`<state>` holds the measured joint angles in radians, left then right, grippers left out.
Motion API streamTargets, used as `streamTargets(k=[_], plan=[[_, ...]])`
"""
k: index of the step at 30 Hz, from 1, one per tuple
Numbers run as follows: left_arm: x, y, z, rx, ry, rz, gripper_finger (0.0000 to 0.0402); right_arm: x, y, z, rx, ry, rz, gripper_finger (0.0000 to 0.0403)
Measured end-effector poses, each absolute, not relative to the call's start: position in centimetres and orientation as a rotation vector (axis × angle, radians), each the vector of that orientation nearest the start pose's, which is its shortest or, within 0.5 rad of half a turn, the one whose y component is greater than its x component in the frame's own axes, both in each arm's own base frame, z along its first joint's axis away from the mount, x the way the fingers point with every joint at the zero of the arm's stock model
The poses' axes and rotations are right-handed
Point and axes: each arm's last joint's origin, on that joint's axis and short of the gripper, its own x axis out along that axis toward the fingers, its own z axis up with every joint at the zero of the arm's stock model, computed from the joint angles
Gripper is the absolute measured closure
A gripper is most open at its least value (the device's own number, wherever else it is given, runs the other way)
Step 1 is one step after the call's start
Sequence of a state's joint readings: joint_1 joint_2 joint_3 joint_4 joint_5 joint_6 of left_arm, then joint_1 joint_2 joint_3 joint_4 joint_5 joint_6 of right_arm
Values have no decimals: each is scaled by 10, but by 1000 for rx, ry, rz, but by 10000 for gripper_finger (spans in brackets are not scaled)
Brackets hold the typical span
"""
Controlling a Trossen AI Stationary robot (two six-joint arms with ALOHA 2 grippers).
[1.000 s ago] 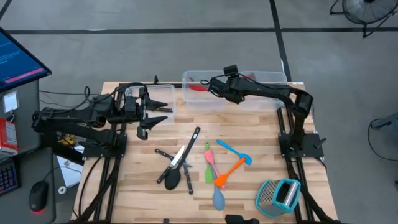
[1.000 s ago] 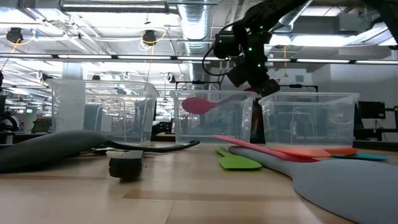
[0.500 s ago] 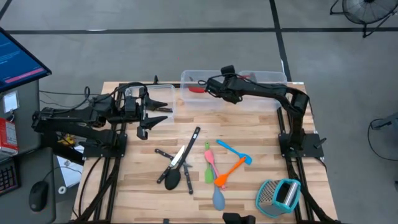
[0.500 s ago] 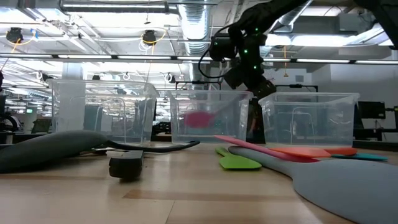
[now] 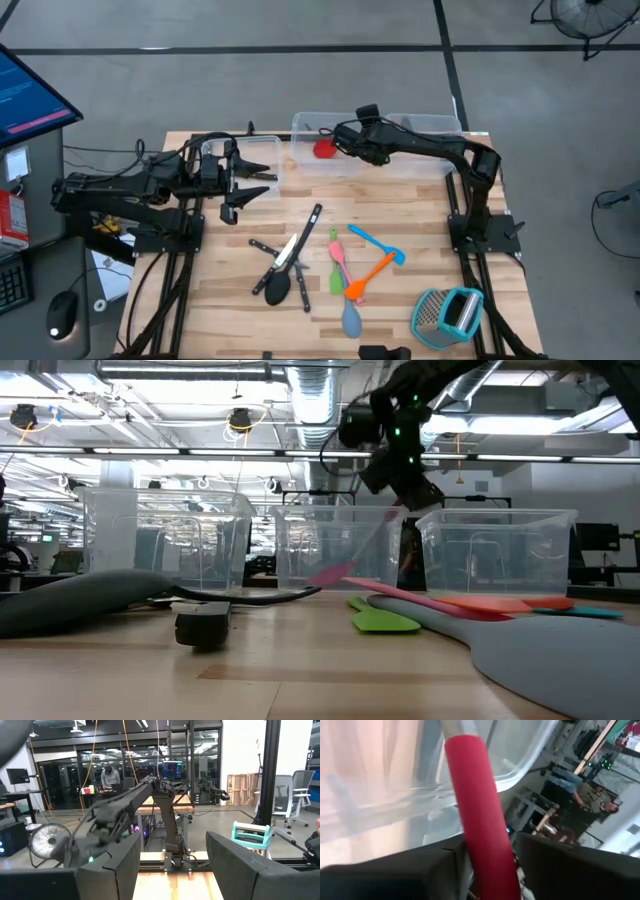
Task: Pick & Place Kitchen Items
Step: Put the red serving spoon into the top middle transparent bin
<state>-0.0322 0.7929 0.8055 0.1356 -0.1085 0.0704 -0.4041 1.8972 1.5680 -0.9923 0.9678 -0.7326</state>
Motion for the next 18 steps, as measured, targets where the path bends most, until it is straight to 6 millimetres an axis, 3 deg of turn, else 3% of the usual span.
streamTargets(k=[8,14,18], plan=[[174,-2,369,59,-145,82,198,339,-157,311,-789,1559,-581,159],[174,-2,369,59,-145,83,198,331,-136,375,-600,1309,-608,154],[174,-2,369,59,-145,87,198,316,-118,406,-438,1195,-610,154]])
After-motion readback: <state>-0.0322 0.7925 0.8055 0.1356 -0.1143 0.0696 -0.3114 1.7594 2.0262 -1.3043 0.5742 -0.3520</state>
